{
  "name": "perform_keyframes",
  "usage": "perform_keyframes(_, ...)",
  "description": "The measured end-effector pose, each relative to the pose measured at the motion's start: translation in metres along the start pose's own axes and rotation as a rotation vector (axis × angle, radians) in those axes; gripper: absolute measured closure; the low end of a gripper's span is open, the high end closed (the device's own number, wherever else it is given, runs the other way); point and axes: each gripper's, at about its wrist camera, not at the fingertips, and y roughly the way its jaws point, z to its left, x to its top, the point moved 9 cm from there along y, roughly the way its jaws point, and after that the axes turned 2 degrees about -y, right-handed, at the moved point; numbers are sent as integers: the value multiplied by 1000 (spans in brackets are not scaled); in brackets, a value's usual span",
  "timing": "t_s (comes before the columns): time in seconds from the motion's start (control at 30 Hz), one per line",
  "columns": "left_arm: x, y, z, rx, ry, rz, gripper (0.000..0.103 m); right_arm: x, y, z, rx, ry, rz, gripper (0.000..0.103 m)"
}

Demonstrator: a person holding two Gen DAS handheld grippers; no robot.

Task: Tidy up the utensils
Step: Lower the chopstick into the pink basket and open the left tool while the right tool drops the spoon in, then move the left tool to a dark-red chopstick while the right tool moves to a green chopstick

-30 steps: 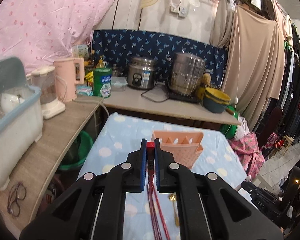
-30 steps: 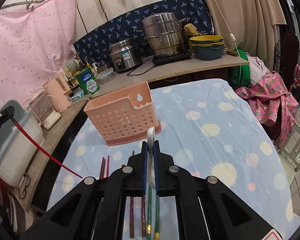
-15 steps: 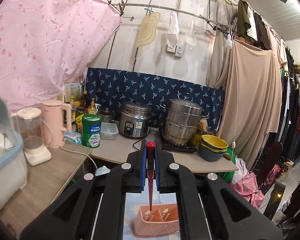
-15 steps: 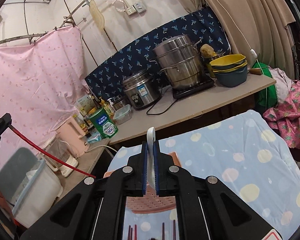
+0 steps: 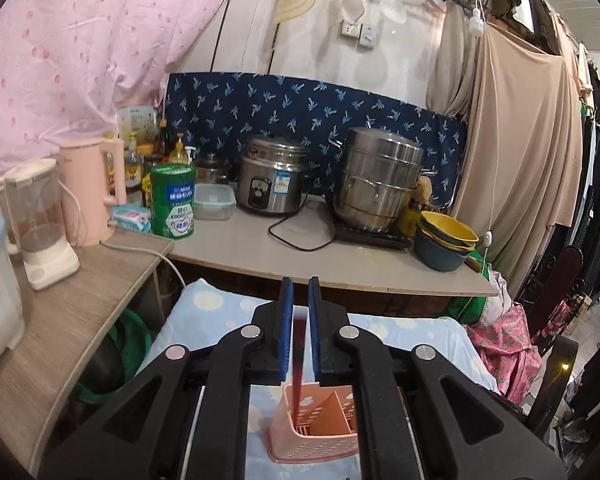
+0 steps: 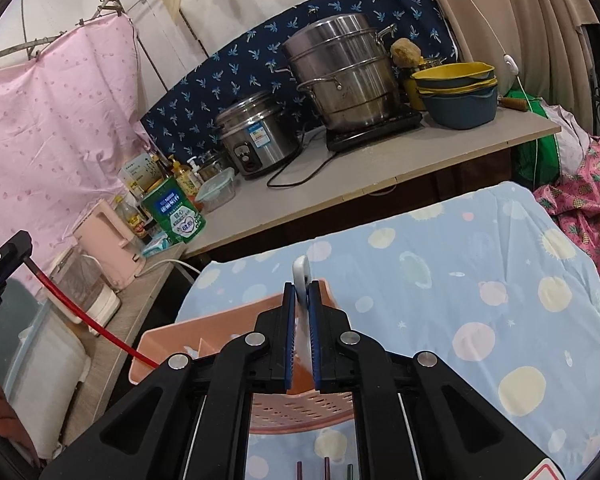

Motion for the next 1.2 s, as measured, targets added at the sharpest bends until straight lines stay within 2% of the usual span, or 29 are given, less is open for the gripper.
perform_keyframes(0.03,-4,4,3,7,-5,11,80,-1,-1,-1,-8,-4,-5,88)
perform_keyframes(0.07,-6,6,6,17,-10,14,64,-3,-1,-2,-12,-9,-6,86)
perform_keyframes(0.1,-9,6,10,27,-15,15,53,-4,-2,-3,-15,-11,-7,85)
perform_keyframes(0.13,-11,4,14,37,-23,13,51,-6,-5,-3,-18,-11,-8,83)
perform_keyframes(0.3,-38,-10,33,56,-44,41,50,-28,-22,-10,-41,-35,14,82)
perform_keyframes(0.5,-110,-21,55,89,-37,196,50,-76,-42,-22,-77,-47,77,82)
perform_keyframes(0.63,-166,-31,61,136,25,309,51,-108,-61,-25,-116,-96,114,82)
perform_keyframes(0.8,-214,-53,65,163,82,384,51,-154,-91,-33,-157,-134,169,82)
perform_keyframes(1.03,-259,-90,58,148,99,445,51,-217,-130,-43,-186,-137,260,82)
perform_keyframes(1.2,-280,-107,49,147,119,473,51,-252,-146,-41,-173,-143,315,82)
